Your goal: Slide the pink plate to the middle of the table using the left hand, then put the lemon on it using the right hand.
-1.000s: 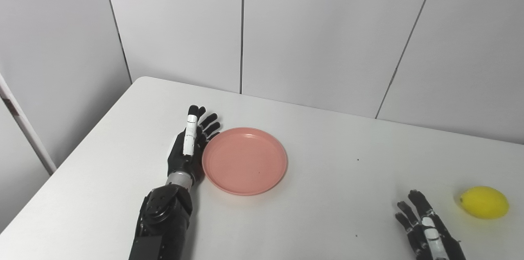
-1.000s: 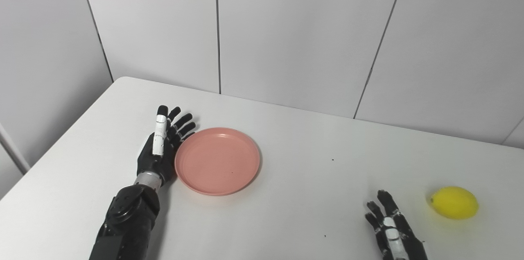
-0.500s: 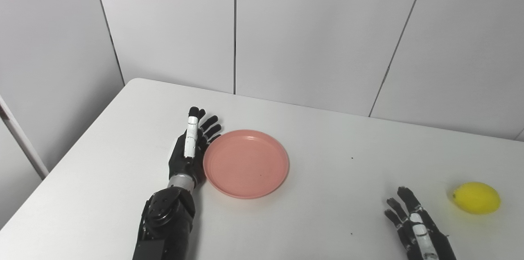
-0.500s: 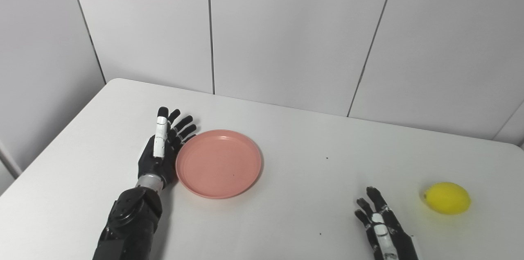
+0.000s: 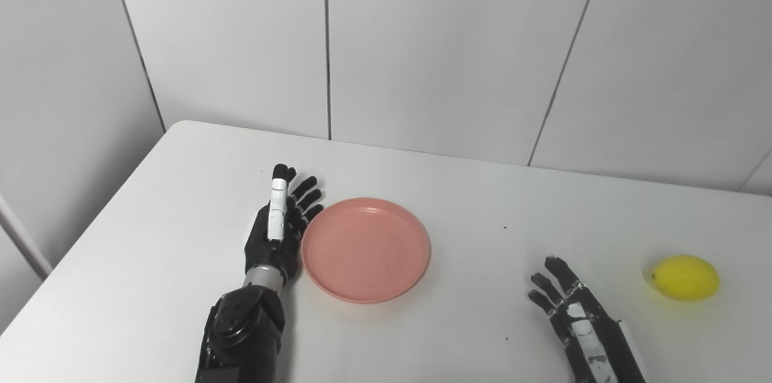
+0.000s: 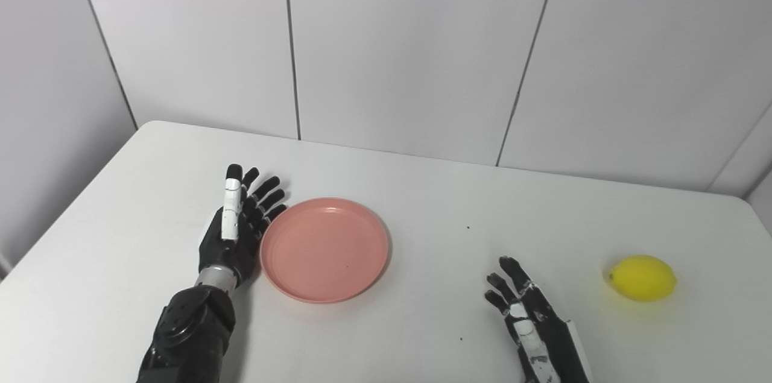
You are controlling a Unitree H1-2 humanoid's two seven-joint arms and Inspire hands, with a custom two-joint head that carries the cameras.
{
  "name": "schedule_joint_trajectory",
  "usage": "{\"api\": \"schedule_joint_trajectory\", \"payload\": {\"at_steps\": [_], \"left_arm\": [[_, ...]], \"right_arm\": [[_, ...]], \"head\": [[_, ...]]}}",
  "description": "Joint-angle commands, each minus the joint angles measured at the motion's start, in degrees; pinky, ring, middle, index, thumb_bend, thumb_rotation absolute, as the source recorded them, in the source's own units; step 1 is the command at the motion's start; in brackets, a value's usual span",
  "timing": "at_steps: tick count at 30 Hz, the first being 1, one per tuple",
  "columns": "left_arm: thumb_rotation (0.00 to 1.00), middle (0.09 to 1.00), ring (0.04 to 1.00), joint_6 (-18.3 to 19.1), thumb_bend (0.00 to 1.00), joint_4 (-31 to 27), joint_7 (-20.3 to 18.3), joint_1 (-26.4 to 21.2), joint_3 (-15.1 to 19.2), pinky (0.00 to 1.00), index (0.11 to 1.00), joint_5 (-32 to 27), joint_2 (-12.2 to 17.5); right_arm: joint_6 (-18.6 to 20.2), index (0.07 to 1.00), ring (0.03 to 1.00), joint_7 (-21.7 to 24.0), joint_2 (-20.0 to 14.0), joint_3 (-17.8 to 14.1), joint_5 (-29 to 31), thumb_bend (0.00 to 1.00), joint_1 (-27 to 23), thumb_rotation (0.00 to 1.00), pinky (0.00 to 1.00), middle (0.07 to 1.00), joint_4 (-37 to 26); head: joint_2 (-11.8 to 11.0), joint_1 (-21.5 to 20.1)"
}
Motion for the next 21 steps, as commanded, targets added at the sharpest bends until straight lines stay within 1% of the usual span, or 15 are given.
{"api": "schedule_joint_trajectory", "payload": {"at_steps": [1,4,8,10,14,18,21], "left_arm": [[0.87,0.866,0.869,0.34,0.88,-1.05,-0.10,-0.26,-0.51,0.87,0.972,0.23,-0.82],[0.87,0.861,0.866,0.12,0.88,-1.32,-0.05,-0.03,-0.60,0.88,0.974,0.04,-1.37],[0.86,0.858,0.864,-0.19,0.87,-1.91,0.26,0.48,-0.64,0.87,0.969,0.24,-2.25],[0.87,0.868,0.867,-0.59,0.84,-2.16,0.27,0.77,-0.64,0.87,0.976,0.30,-2.71],[0.88,0.888,0.866,-1.97,0.84,-2.65,0.55,1.58,-1.09,0.88,0.988,1.07,-3.91],[0.89,0.920,0.884,-2.58,0.84,-2.77,-0.36,2.19,-1.92,0.88,0.998,1.46,-4.00],[0.89,0.896,0.872,-2.57,0.84,-2.78,0.07,2.35,-2.32,0.88,0.985,1.69,-4.41]], "right_arm": [[1.16,0.849,0.893,-0.35,0.29,0.18,0.01,0.76,1.23,0.66,0.88,0.948,0.06],[0.98,0.852,0.895,-0.76,0.49,0.53,-0.41,0.74,1.24,0.67,0.88,0.947,-0.10],[1.25,0.857,0.893,-0.93,0.65,1.06,-0.71,0.73,1.16,0.67,0.88,0.948,-0.32],[1.59,0.859,0.896,-1.11,0.80,1.29,-0.81,0.74,1.12,0.67,0.88,0.950,-0.51],[2.18,0.857,0.904,-1.38,1.15,1.61,-1.03,0.75,0.98,0.67,0.89,0.955,-0.65],[2.53,0.858,0.902,-1.97,1.57,1.80,-1.30,0.77,1.05,0.67,0.88,0.956,-1.14],[2.48,0.861,0.903,-2.05,1.53,1.98,-1.41,0.76,1.09,0.67,0.88,0.959,-1.31]], "head": [[0.27,-0.68],[0.41,-1.06],[0.63,-1.91],[0.77,-2.27],[0.87,-2.88],[1.08,-3.05],[1.22,-3.25]]}}
